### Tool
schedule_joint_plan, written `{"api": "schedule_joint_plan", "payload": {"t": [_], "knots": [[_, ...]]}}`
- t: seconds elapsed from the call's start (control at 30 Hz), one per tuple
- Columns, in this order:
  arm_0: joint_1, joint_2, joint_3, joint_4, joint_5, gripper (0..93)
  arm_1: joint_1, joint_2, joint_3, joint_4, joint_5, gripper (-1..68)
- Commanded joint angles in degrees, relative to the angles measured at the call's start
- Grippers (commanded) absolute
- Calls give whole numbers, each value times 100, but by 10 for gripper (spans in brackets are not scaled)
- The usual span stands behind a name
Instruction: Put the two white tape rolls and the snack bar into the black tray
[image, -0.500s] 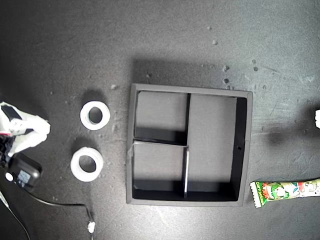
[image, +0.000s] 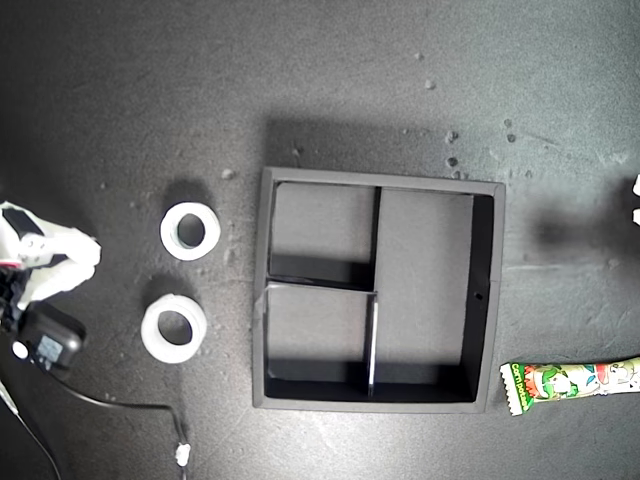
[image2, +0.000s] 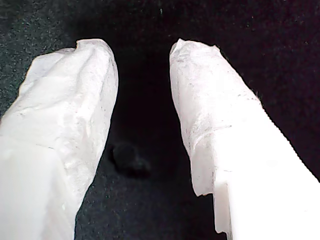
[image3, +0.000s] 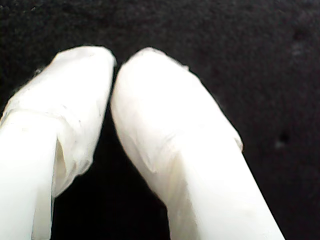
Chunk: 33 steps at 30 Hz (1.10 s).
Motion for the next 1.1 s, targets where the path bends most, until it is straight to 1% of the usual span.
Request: {"api": "schedule_joint_plan", "payload": {"t": [0.0,0.33,0.37,0.43,0.47,0.5,0.53,0.57,0.67,0.7,0.77,0.83,0.93,0.97,1.0,1.03,1.07], "knots": [[-70,281,325,220,-70,2,-9,18,70,18,-334,70],[-70,281,325,220,-97,2,-9,18,70,18,-334,70],[-70,281,325,220,-492,2,-9,18,70,18,-334,70],[-88,281,325,220,-853,2,-9,18,70,18,-334,70],[-132,281,325,220,-1336,2,-9,18,70,18,-334,70],[-229,281,325,185,-1090,2,-9,18,70,18,-299,70],[-378,281,325,35,-615,2,-9,18,70,18,-264,70],[-439,281,325,-167,-299,2,9,18,70,-9,-211,70],[-510,290,325,-694,-79,2,272,18,70,-246,-387,67],[-589,290,325,-879,79,2,343,18,70,-571,-923,67],[-800,290,325,-1371,633,6,369,18,70,-1433,-2083,67],[-905,299,325,-1969,1143,8,272,18,70,-2312,-2979,-1],[-993,299,325,-3006,1793,0,193,18,70,-3340,-3709,-2],[-993,299,325,-3252,1714,0,105,18,70,-3665,-3973,-2],[-958,299,325,-3349,1336,0,26,18,70,-3964,-4140,-2],[-914,299,325,-3560,1380,0,-35,18,70,-4236,-4219,-2],[-809,299,325,-3832,1793,0,-105,26,70,-4447,-4184,-2]]}}
